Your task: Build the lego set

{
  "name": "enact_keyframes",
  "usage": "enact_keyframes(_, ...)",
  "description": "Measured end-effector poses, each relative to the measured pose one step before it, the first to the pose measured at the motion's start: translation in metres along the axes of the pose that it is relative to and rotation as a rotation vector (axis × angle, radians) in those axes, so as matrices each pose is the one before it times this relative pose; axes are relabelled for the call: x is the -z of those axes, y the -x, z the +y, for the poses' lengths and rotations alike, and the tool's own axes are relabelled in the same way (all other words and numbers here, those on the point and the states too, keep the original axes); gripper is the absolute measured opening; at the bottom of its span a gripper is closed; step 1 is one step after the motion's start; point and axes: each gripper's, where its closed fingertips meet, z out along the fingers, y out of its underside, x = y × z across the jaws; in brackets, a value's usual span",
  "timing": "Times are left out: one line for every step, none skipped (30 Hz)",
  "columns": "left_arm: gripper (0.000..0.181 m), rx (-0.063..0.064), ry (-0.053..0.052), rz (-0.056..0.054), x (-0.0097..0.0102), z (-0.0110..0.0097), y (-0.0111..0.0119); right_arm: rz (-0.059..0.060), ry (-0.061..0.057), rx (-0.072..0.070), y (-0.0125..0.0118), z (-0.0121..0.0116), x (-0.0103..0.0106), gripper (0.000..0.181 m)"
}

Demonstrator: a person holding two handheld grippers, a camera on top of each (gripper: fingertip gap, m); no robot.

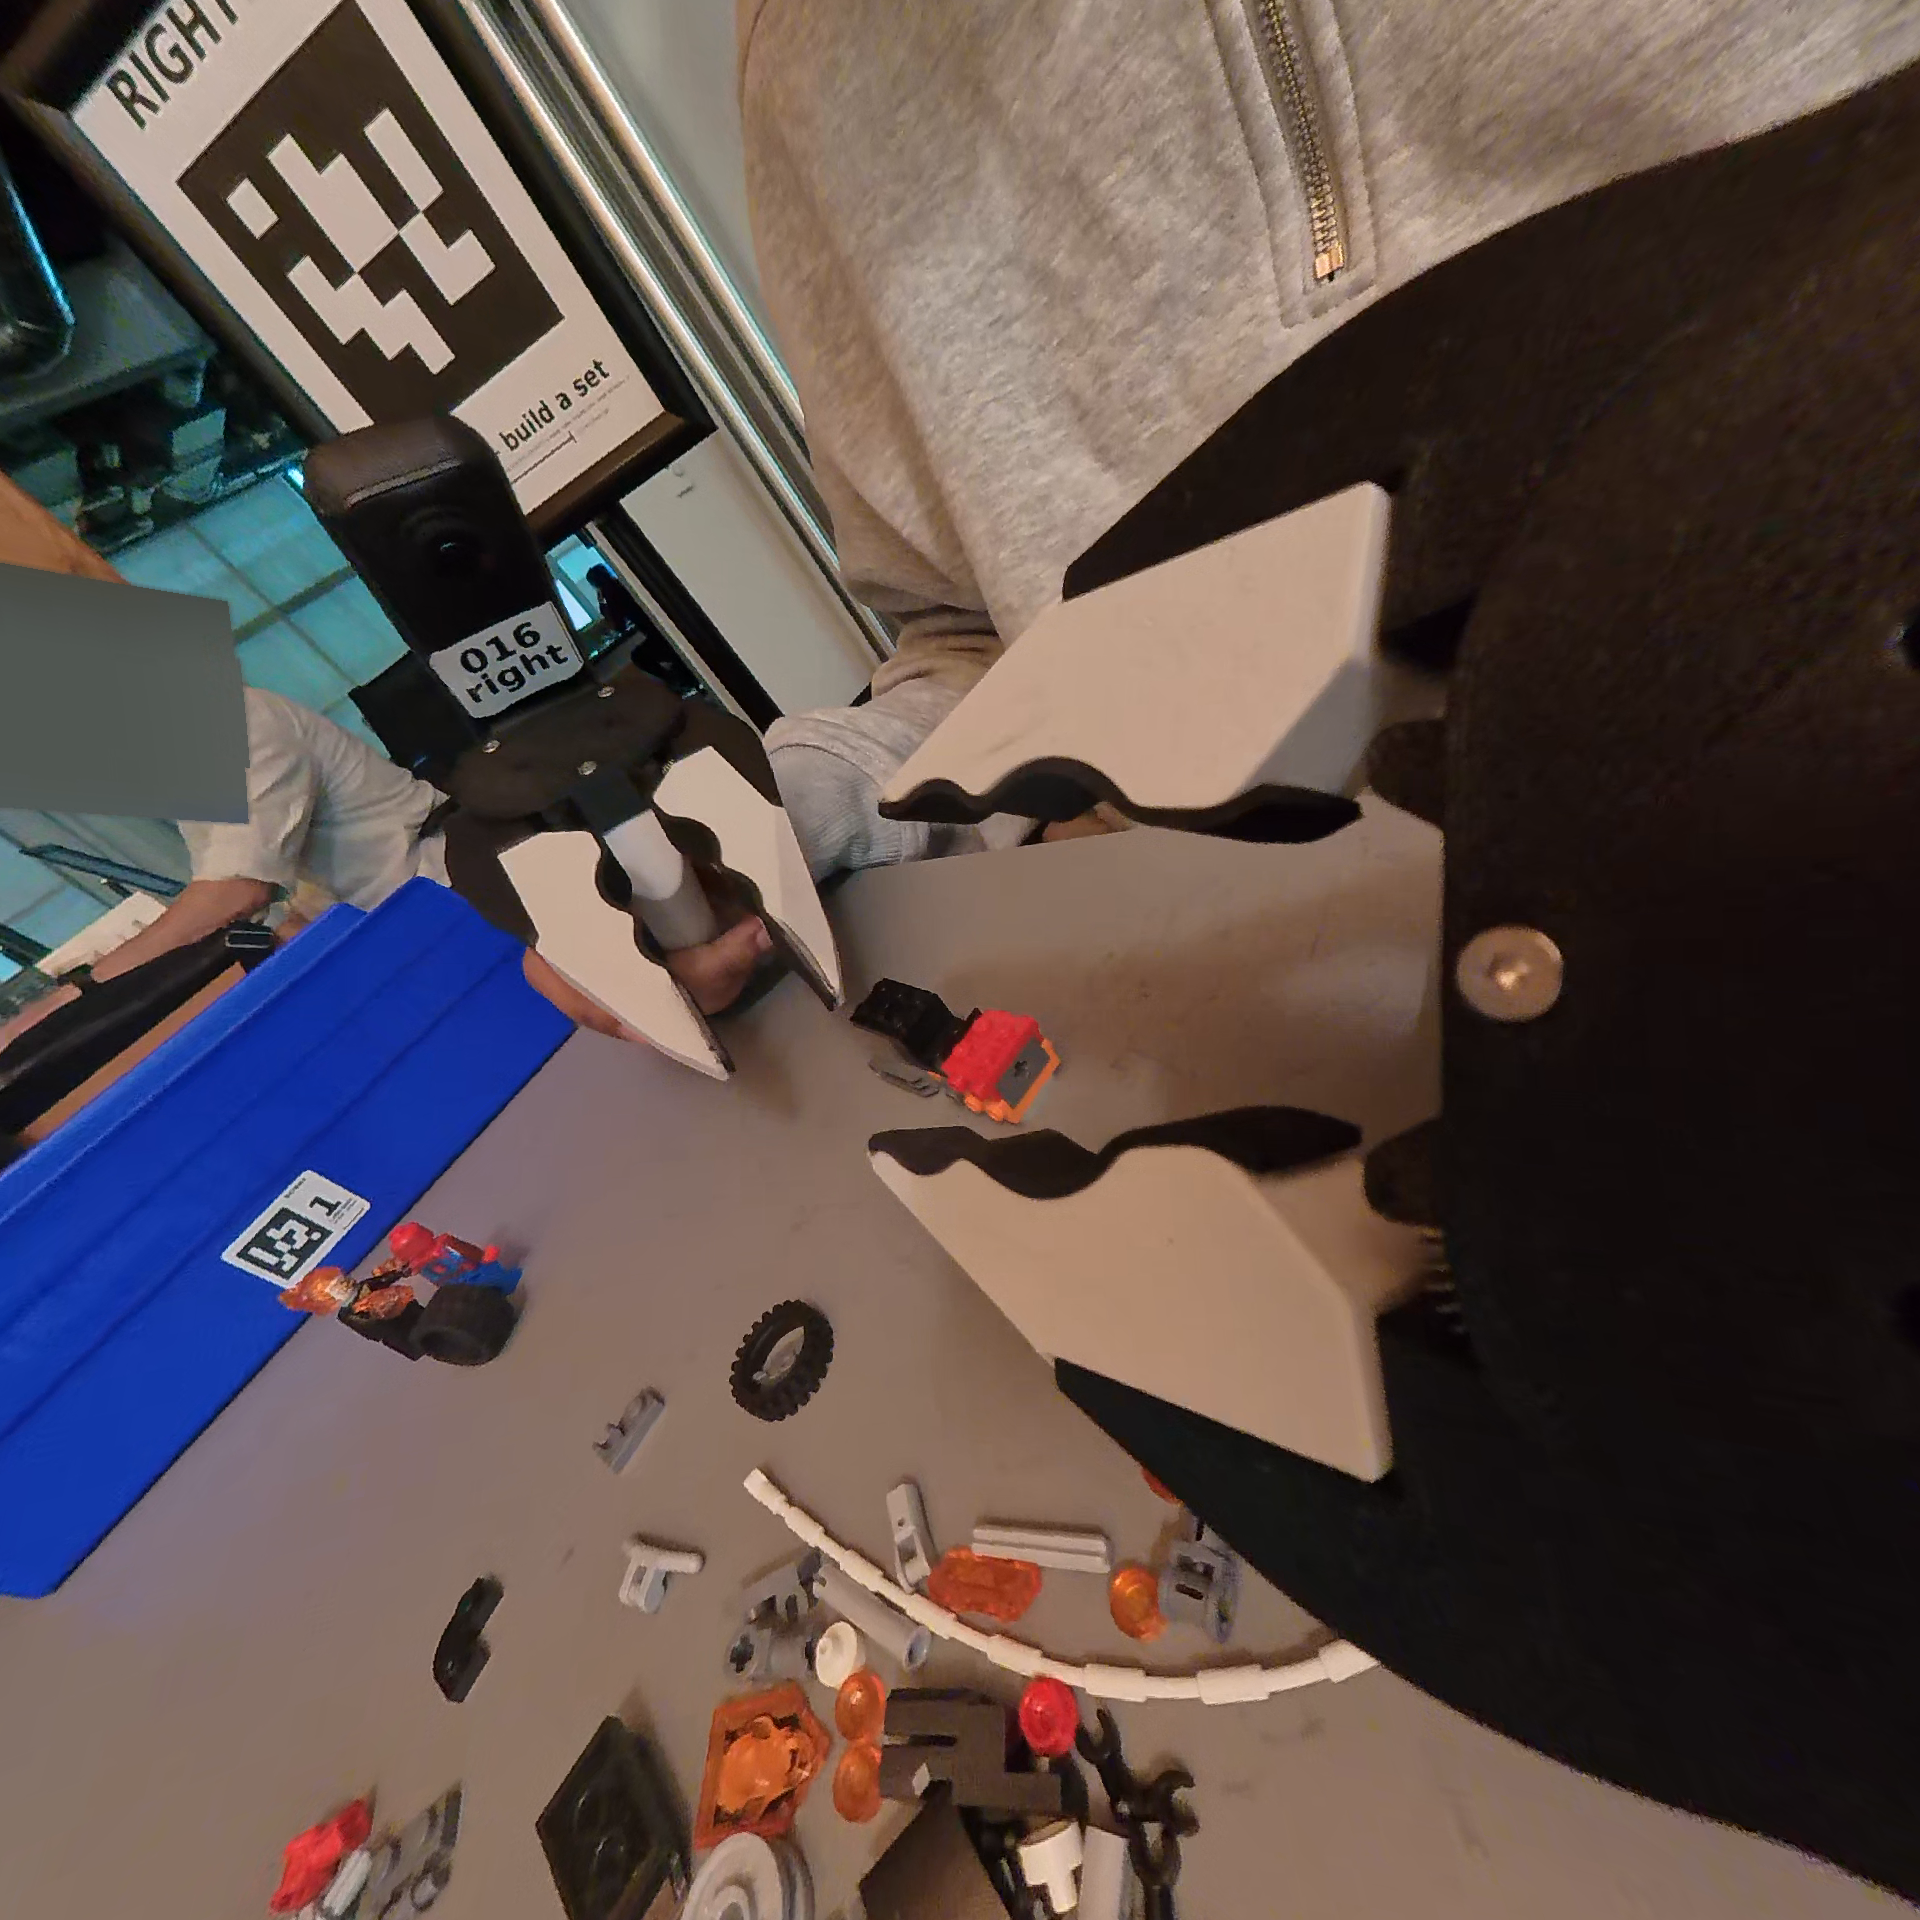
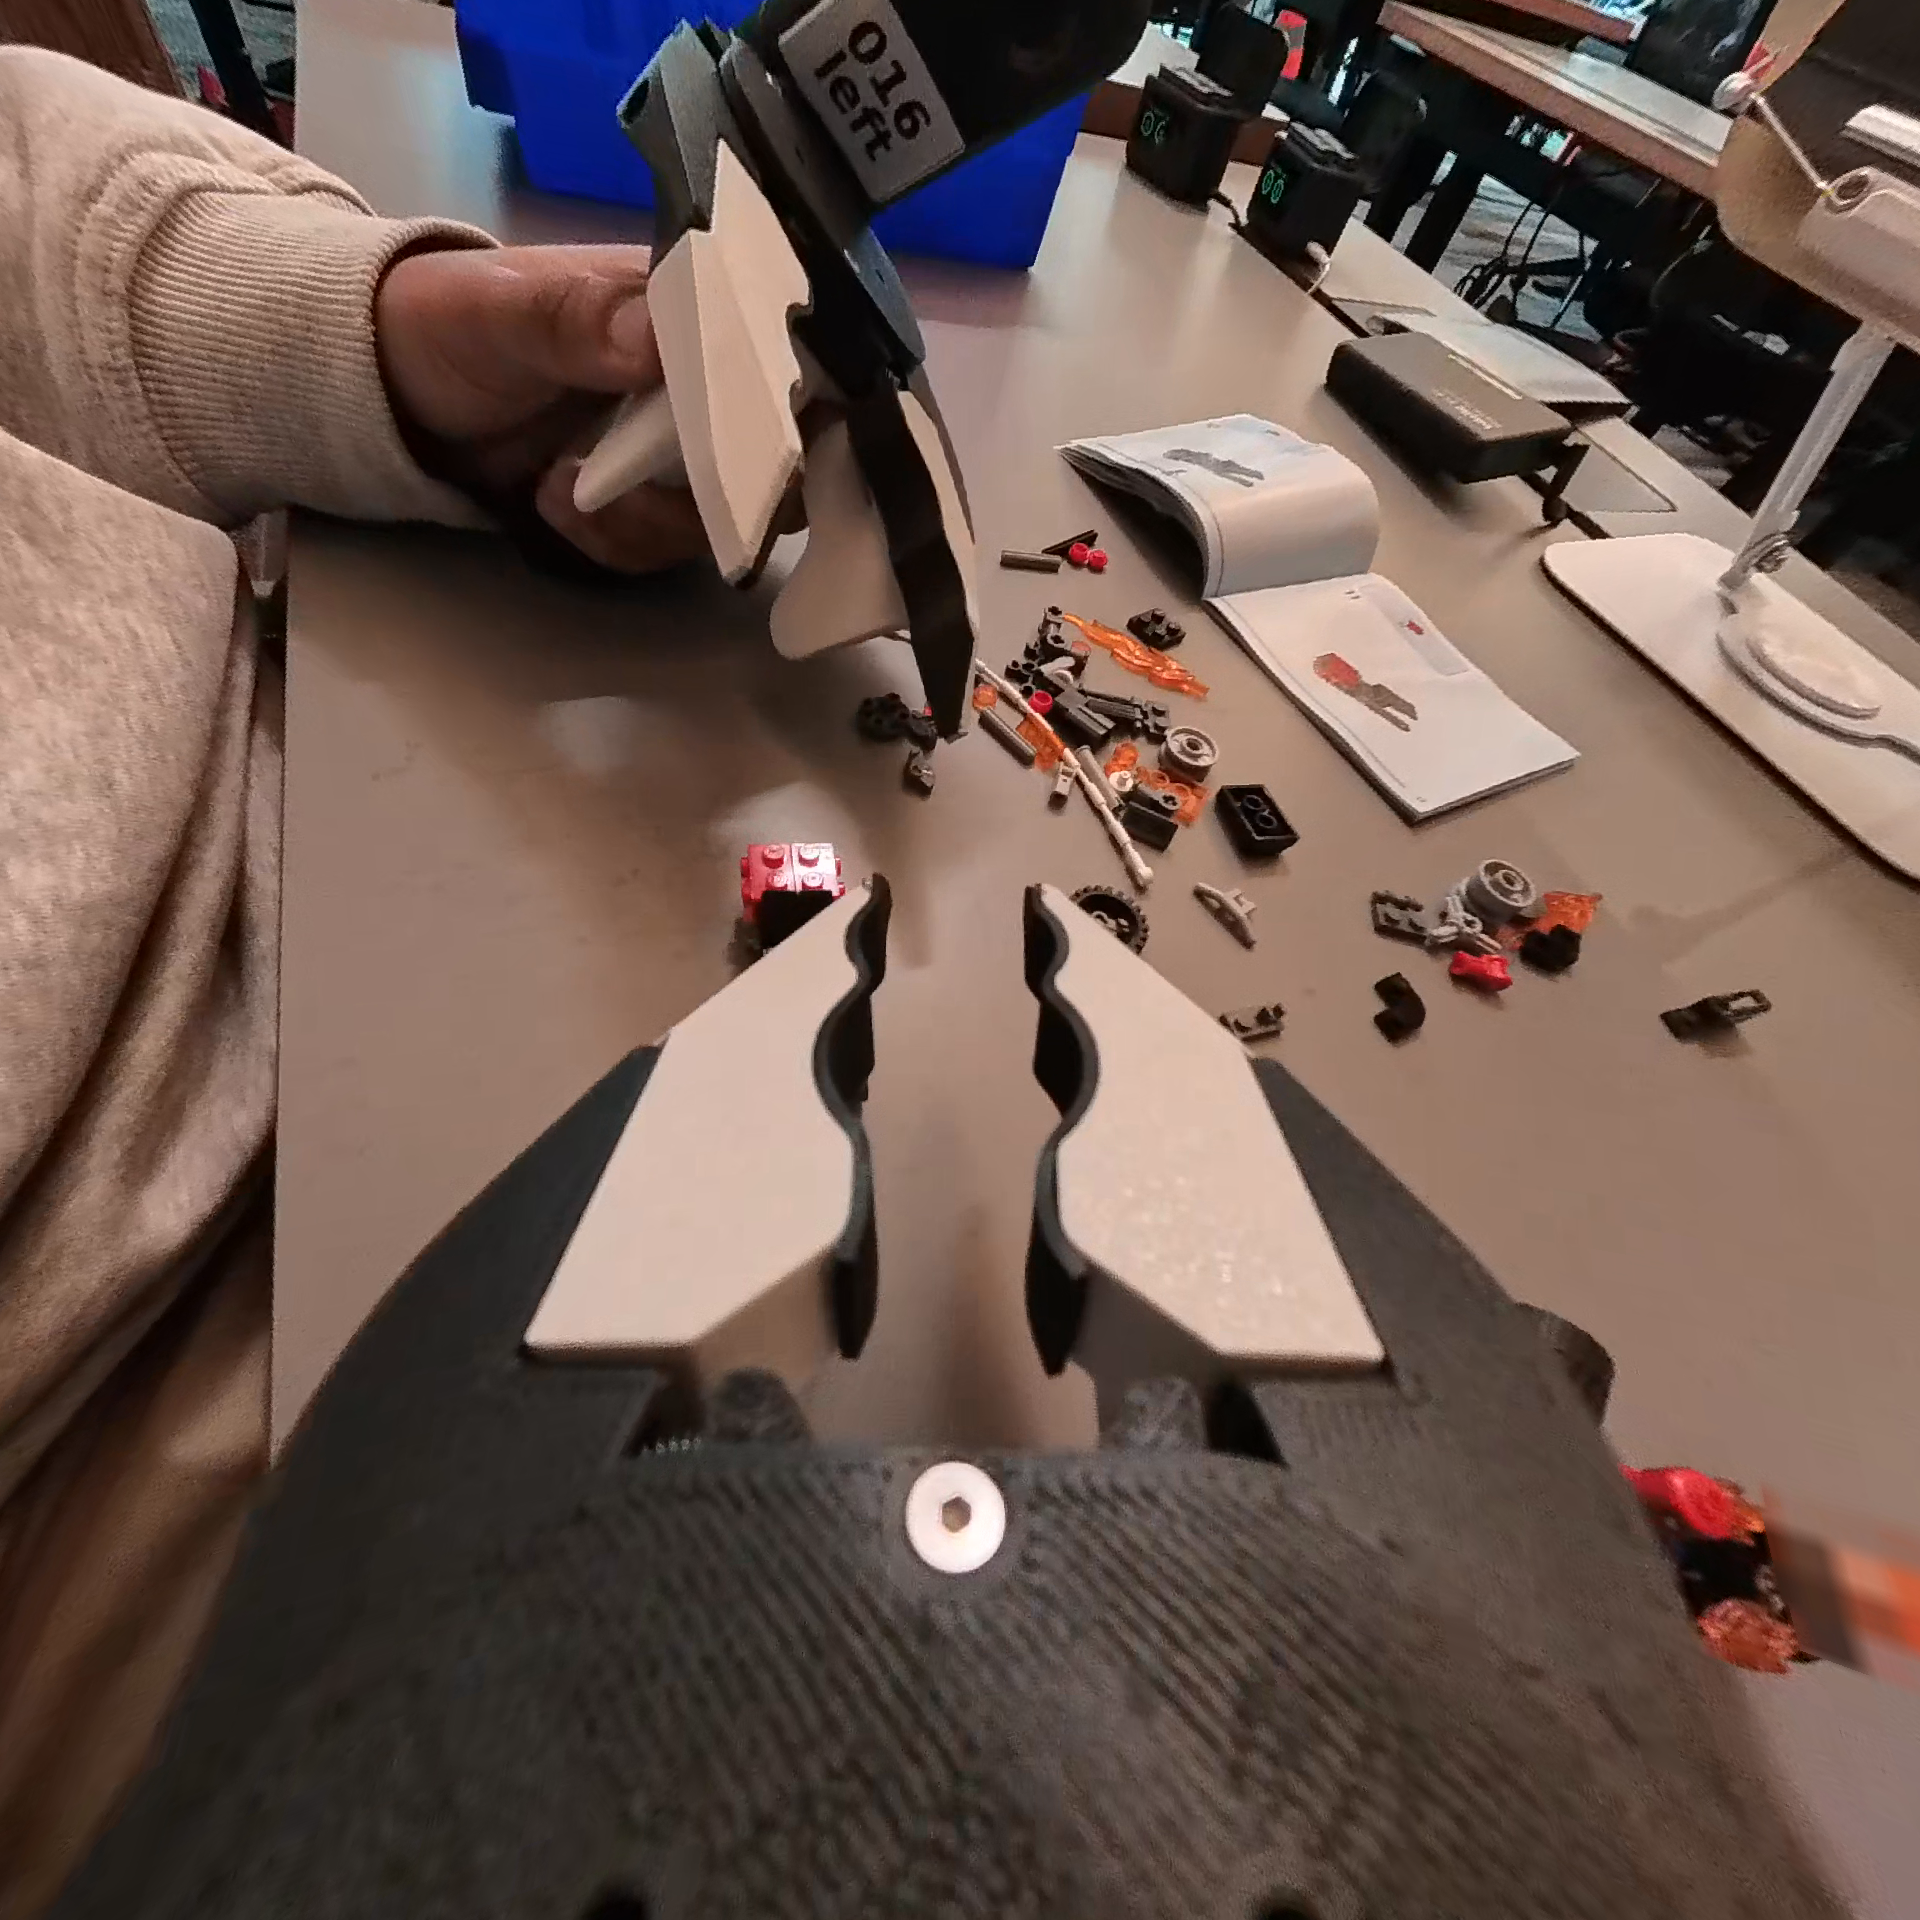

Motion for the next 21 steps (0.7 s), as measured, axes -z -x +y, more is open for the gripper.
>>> enact_keyframes(0.057,0.0,-0.0015,0.0,0.00009,-0.00015,-0.00002,-0.0008,0.0018,0.0001,0.00012,0.00016,-0.00007,0.025)
enact_keyframes(0.057,0.0009,-0.0017,-0.0008,0.00013,-0.0003,0.00017,-0.0006,0.0044,0.0004,0.00027,0.00056,-0.00045,0.024)
enact_keyframes(0.056,0.0024,-0.0018,-0.0045,-0.00001,-0.00021,0.00073,-0.0009,0.0064,0.0001,0.0002,0.0007,-0.00068,0.024)
enact_keyframes(0.056,0.0026,-0.0042,-0.0089,0.00018,-0.00067,0.00138,-0.0014,0.0081,-0.0004,0.00012,0.00096,-0.00083,0.024)
enact_keyframes(0.055,0.0018,-0.0105,-0.0192,0.00048,-0.00157,0.00262,-0.0023,0.0093,-0.0005,0.00027,0.00111,-0.00098,0.024)
enact_keyframes(0.056,-0.0033,-0.0159,-0.0248,0.00118,-0.00259,0.0031,-0.0038,0.0096,0.0004,0.00056,0.00119,-0.00103,0.023)
enact_keyframes(0.056,-0.012,-0.0214,-0.0249,0.00217,-0.00354,0.00274,-0.0035,0.0096,0.0013,0.00057,0.00103,-0.00101,0.023)
enact_keyframes(0.055,-0.0183,-0.0291,-0.0333,0.00352,-0.00504,0.00339,-0.0025,0.0089,0.0013,0.00057,0.00106,-0.00093,0.023)
enact_keyframes(0.055,-0.0217,-0.0338,-0.0423,0.00481,-0.00619,0.00451,-0.0024,0.0072,0.0011,0.00039,0.00078,-0.00074,0.023)
enact_keyframes(0.055,-0.0187,-0.0394,-0.0486,0.00548,-0.00788,0.00522,-0.001,0.005,0.0005,0.00017,0.00054,-0.00057,0.023)
enact_keyframes(0.052,-0.0245,-0.0431,-0.0467,0.00531,-0.0095,0.0042,0.0,0.0027,-0.0004,-0.00001,0.00033,-0.00035,0.023)
enact_keyframes(0.048,-0.0345,-0.0379,-0.0483,0.00418,-0.01027,0.00397,0.0003,0.0001,-0.0005,-0.00012,-0.00007,0.00001,0.023)
enact_keyframes(0.046,-0.0449,-0.0206,-0.0576,0.0025,-0.00957,0.00536,0.0,-0.0023,0.0002,0.00009,-0.00024,0.00025,0.023)
enact_keyframes(0.047,-0.0556,-0.002,-0.0721,0.00067,-0.00911,0.00843,0.0001,-0.0038,0.0005,0.00007,-0.00057,0.00036,0.023)
enact_keyframes(0.047,-0.061,0.0074,-0.0872,-0.00125,-0.00924,0.01234,-0.0001,-0.0041,0.0005,0.0,-0.00051,0.00049,0.023)
enact_keyframes(0.051,-0.0381,0.0073,-0.1008,-0.00323,-0.00903,0.01648,-0.0005,-0.0038,0.0007,0.00015,-0.00049,0.00032,0.022)
enact_keyframes(0.052,0.0055,0.0109,-0.0918,-0.00579,-0.00722,0.01788,-0.0002,-0.0032,0.0014,0.0001,-0.00045,0.00029,0.022)
enact_keyframes(0.056,0.038,0.0396,-0.0319,-0.00968,-0.00371,0.01263,0.0014,-0.0026,0.0023,0.00005,-0.00032,0.00031,0.022)
enact_keyframes(0.062,0.0502,0.0634,0.0346,-0.01172,-0.0018,0.00571,0.0026,-0.0019,0.0035,0.00005,-0.00028,0.00014,0.022)
enact_keyframes(0.063,0.0509,0.0575,0.0384,-0.01203,-0.00179,0.00603,0.0034,-0.0011,0.0049,0.00008,-0.00013,0.00017,0.021)
enact_keyframes(0.064,0.0315,0.056,0.0138,-0.01184,-0.00063,0.0085,0.004,-0.0004,0.006,0.00007,-0.0001,-0.00005,0.021)
